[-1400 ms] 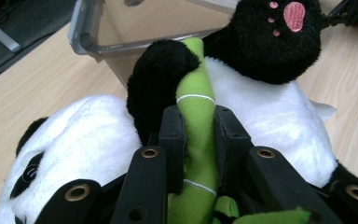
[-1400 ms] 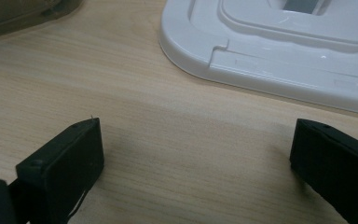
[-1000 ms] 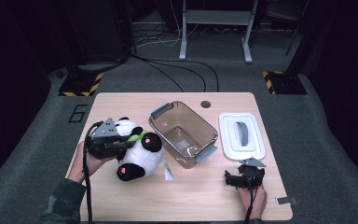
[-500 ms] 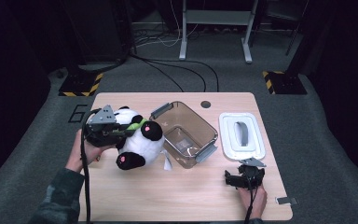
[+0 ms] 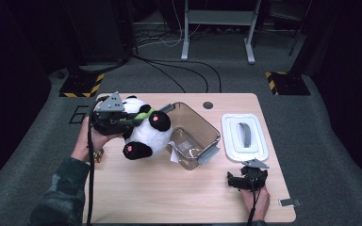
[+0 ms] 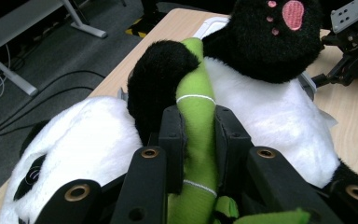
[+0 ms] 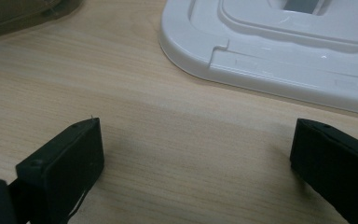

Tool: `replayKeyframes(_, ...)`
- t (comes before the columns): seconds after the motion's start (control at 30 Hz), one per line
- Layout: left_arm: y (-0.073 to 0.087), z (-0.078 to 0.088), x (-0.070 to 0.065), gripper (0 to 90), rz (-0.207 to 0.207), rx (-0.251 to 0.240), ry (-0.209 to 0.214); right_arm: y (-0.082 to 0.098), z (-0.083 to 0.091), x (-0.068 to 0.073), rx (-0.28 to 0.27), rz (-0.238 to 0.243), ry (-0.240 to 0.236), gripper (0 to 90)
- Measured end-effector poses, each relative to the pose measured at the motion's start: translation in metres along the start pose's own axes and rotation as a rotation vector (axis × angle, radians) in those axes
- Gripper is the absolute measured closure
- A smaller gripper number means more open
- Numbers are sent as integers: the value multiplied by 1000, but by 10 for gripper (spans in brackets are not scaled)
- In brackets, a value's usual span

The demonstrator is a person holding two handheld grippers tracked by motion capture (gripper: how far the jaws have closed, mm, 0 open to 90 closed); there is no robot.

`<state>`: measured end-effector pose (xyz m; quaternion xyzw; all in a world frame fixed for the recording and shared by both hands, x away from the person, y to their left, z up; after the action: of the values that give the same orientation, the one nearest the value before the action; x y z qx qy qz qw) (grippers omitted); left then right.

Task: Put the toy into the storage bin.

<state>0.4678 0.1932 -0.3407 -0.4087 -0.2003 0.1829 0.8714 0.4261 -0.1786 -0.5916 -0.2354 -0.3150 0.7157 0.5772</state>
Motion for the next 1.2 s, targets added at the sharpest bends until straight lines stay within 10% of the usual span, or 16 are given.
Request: replayKeyframes(1.2,-61,-63,1,760,-118,-24,62,0,0,1,-2,0,-2,21)
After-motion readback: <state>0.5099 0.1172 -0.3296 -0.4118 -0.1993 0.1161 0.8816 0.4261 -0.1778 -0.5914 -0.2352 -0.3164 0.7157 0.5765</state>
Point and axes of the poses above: each handheld gripper's, and its own axes: z roughly backward along the jaws, y roughly out of its underside, x roughly to its left, the point moved 9 cm from there along -z, roughly forward along the jaws, and after that the axes turned 2 degrees about -z, right-handed, at the moved point
